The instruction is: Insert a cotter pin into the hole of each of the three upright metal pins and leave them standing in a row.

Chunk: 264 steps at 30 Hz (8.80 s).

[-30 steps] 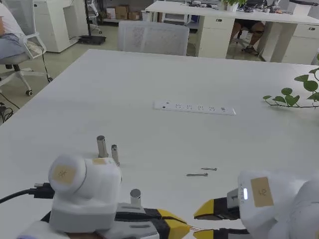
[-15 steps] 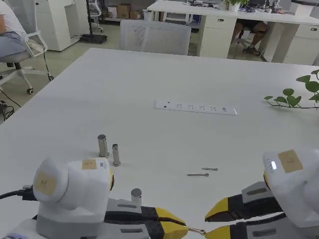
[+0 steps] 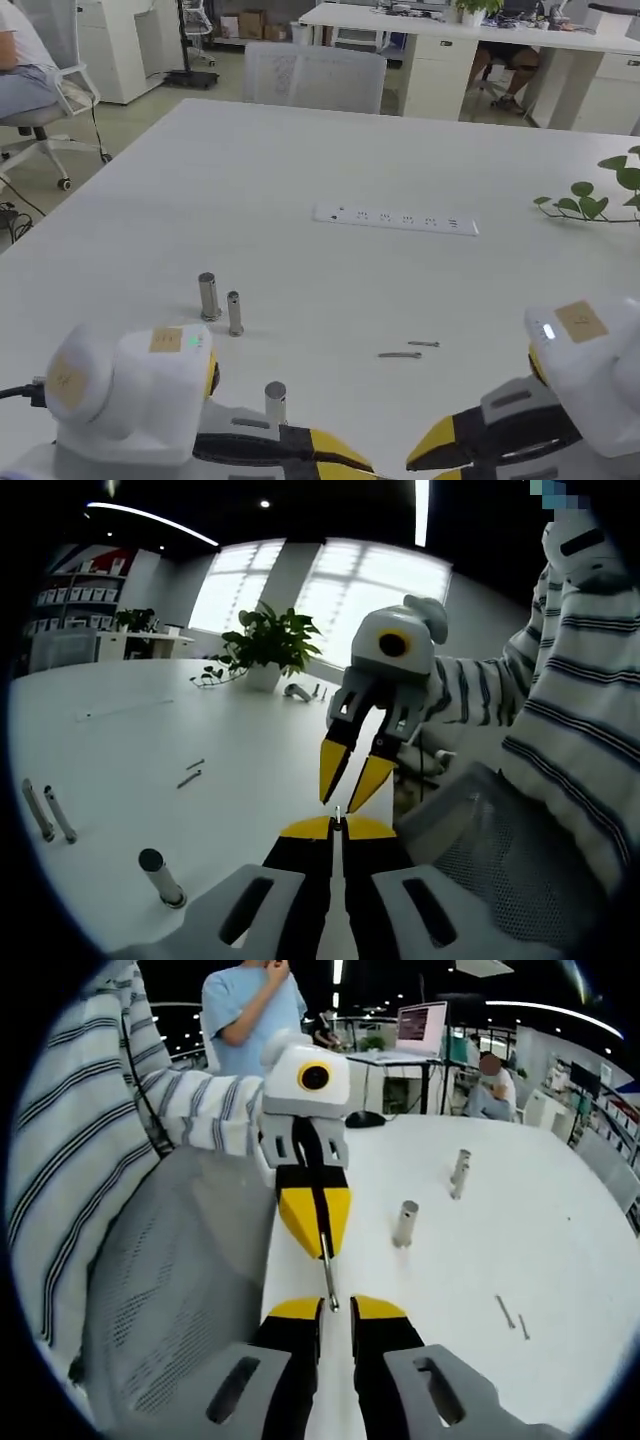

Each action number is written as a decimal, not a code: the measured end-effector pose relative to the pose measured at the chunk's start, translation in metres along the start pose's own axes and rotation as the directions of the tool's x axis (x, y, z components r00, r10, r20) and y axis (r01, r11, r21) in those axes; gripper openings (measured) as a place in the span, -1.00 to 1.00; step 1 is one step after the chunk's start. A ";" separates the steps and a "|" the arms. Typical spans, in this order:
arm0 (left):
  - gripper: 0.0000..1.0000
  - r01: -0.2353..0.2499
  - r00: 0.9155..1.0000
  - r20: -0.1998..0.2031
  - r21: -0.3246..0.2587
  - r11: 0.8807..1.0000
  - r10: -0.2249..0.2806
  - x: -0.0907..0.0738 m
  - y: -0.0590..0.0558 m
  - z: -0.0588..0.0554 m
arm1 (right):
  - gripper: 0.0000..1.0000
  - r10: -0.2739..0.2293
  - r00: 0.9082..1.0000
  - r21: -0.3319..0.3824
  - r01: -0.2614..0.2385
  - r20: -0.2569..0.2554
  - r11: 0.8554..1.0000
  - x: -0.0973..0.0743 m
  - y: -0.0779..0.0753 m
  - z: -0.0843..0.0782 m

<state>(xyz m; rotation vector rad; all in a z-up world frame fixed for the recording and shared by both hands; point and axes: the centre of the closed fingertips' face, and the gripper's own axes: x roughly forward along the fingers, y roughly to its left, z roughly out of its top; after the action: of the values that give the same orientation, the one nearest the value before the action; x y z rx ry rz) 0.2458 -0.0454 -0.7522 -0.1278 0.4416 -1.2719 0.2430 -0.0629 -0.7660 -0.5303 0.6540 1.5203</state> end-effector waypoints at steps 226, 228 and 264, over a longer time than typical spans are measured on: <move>-0.77 -0.472 0.868 -0.134 0.082 0.878 0.479 -0.030 0.135 -0.051 | -0.93 -0.172 0.982 0.064 0.177 -0.081 0.982 0.046 -0.071 0.006; -0.77 -0.480 0.864 -0.129 0.081 0.873 0.487 -0.030 0.134 -0.051 | -0.93 -0.170 0.982 0.060 0.175 -0.084 0.983 0.048 -0.072 0.006; -0.77 -0.546 0.825 -0.116 0.093 0.833 0.554 -0.030 0.137 -0.050 | -0.93 -0.140 0.985 0.000 0.140 -0.101 0.990 0.067 -0.084 0.013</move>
<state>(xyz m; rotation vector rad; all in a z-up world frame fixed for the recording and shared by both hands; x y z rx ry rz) 0.3422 0.0309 -0.8355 0.1338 0.5163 -0.7181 0.3233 -0.0052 -0.8095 -0.6374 0.6854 1.3655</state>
